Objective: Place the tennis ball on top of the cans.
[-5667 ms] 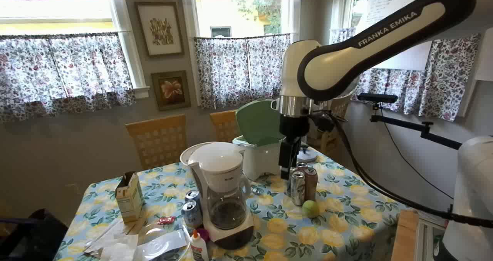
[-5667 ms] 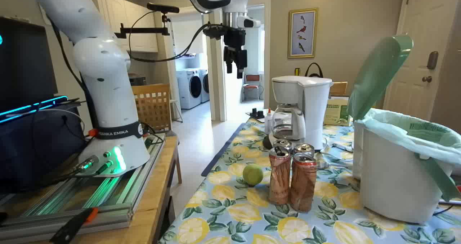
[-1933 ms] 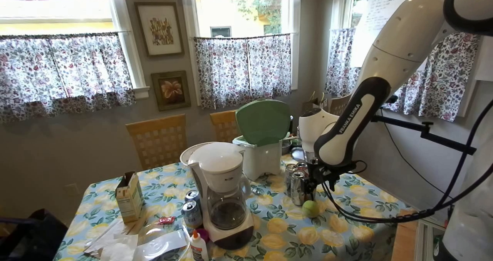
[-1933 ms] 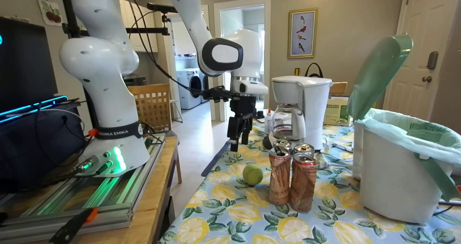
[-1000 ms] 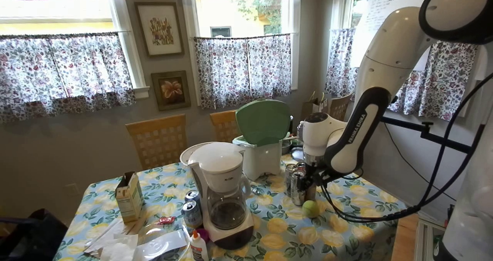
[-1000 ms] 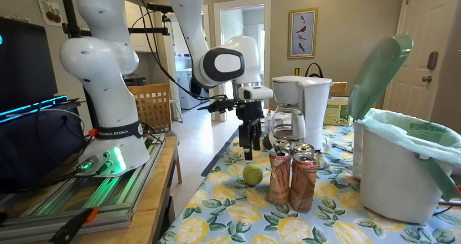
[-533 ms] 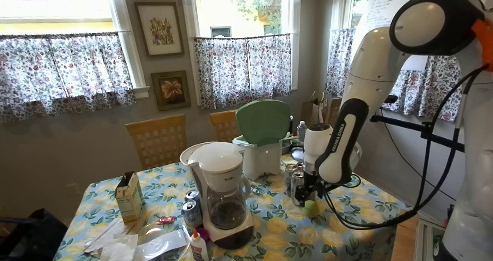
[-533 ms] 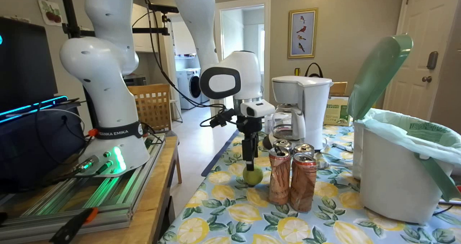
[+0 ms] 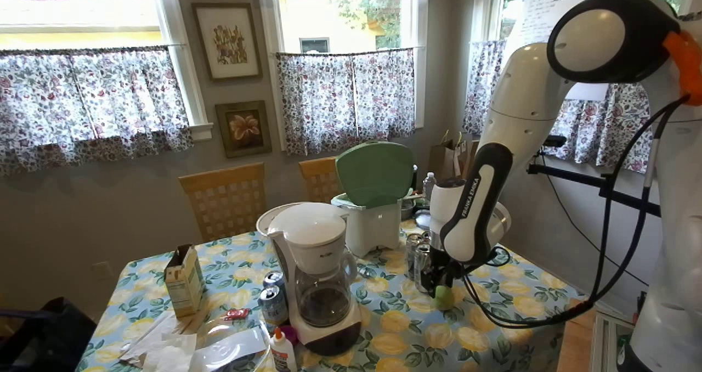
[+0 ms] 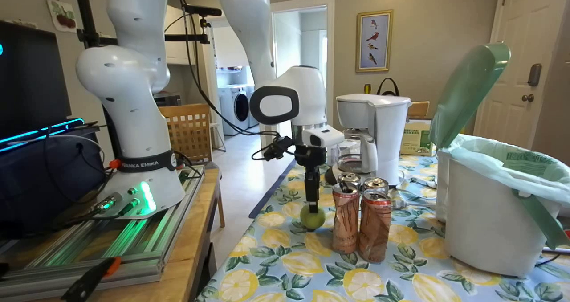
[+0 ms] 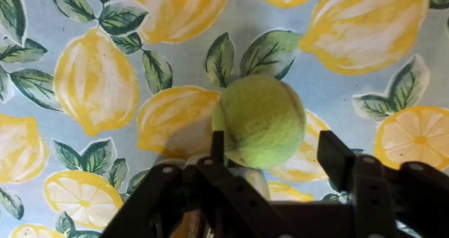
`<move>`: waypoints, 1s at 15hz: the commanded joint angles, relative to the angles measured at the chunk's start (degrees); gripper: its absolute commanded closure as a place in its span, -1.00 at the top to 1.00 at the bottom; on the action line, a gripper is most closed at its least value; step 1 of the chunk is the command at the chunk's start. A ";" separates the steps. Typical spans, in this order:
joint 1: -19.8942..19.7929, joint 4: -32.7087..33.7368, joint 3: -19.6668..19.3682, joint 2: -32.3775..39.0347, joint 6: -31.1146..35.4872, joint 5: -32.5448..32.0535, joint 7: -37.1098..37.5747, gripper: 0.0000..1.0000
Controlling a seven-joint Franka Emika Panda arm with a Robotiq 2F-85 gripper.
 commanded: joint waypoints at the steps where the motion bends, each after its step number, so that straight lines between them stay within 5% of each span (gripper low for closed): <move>1: 2.61 1.75 -2.04 1.66 -0.88 1.27 -2.50 -0.20; 2: 3.21 1.86 -2.62 1.66 -0.99 1.01 -2.59 0.68; 4: 4.40 2.07 -3.89 1.69 -1.29 0.47 -2.59 0.63; 8: 7.08 2.80 -6.16 2.86 -2.87 -0.39 -2.16 1.00; 11: 9.31 3.75 -8.09 4.11 -4.89 -1.86 -1.50 1.00; 12: 10.03 4.26 -8.60 4.65 -6.02 -2.44 -1.46 0.52; 15: 11.73 5.28 -9.88 5.66 -7.64 -3.74 -0.85 0.18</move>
